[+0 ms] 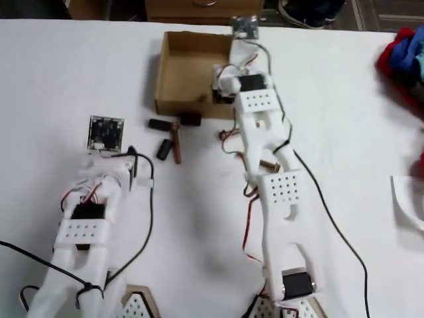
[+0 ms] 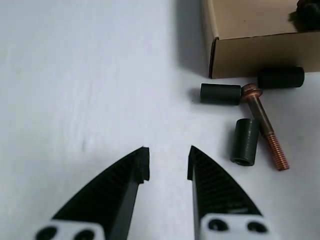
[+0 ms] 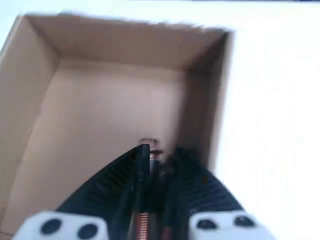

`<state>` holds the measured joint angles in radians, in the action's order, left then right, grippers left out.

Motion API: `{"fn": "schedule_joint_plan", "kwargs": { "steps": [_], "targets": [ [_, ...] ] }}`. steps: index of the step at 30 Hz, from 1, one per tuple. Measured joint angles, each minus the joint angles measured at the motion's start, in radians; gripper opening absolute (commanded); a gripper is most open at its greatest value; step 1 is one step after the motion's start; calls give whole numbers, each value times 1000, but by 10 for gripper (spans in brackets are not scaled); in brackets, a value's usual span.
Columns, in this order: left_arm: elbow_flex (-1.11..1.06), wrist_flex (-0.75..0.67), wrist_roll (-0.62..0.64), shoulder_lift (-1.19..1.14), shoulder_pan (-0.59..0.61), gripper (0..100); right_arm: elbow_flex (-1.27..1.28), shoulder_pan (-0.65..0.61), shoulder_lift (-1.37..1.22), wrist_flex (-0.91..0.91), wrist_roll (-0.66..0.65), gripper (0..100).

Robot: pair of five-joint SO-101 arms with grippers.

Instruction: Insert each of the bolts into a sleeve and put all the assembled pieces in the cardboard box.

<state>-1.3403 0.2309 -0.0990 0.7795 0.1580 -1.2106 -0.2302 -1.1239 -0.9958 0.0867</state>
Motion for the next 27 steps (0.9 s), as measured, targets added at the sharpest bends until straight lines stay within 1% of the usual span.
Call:
{"fn": "schedule_joint_plan", "kwargs": {
  "steps": [3, 6, 9, 12, 17, 19, 21, 23, 25, 27],
  "targets": [
    [0, 0, 0, 0, 0, 146, -55, 21, 26, -147, -72, 20],
    [0, 0, 0, 0, 0, 146, -95, 12, 49, -359, -199, 20],
    [0, 0, 3, 0, 2, 146, -146, -14, 54, -557, -318, 21],
    [0, 0, 57, 0, 23, 146, -207, -72, 55, -709, -402, 21],
    [5, 0, 190, 0, 201, 146, -230, -176, 71, -749, -443, 22],
    [17, -3, 206, 0, 279, 146, -230, -222, 72, -749, -448, 31],
    [26, -3, 213, 0, 345, 146, -230, -281, 72, -749, -450, 73],
    [29, -3, 213, 0, 377, 146, -230, -339, 71, -749, -450, 128],
    [29, -3, 213, 0, 384, 146, -230, -394, 37, -749, -450, 170],
    [29, -3, 213, 0, 385, 146, -230, -430, -17, -749, -450, 180]
  ]
}}
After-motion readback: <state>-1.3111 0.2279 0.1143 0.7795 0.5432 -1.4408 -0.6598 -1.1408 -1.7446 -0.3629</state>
